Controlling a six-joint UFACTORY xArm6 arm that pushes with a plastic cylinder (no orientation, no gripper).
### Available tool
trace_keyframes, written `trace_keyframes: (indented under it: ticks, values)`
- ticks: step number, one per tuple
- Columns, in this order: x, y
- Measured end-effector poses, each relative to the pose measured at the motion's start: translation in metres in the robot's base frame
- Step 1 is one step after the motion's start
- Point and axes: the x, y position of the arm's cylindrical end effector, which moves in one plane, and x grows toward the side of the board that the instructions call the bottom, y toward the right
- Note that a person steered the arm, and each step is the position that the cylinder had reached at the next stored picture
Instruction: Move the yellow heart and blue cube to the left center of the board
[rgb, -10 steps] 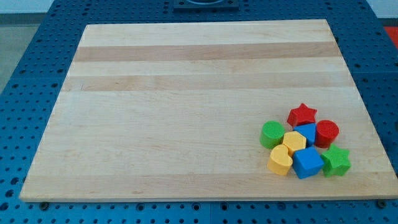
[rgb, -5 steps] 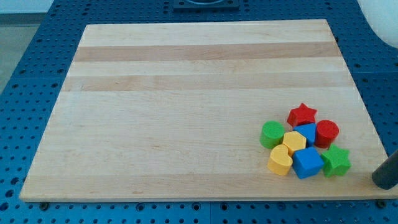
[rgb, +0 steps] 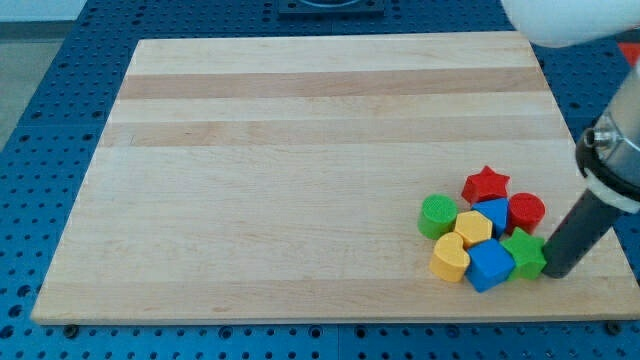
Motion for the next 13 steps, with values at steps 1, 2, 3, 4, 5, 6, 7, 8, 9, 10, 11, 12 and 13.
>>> trace_keyframes:
  ticks: [1,2,3,4,5,6,7,8,9,10,11,12,13]
  values:
    - [0.0,-0.012]
    - [0.0,-0.018]
    - [0.0,-0.027]
    - [0.002,-0.03]
    - [0.023,-0.029]
    - [0.039,-0.03]
    - [0.037,-0.059]
    - [0.014,-0.091]
    - [-0.013,-0.13]
    - [-0.024,-0.176]
    - [-0.034,-0.217]
    - [-0.055,-0.261]
    - [-0.076,-0.306]
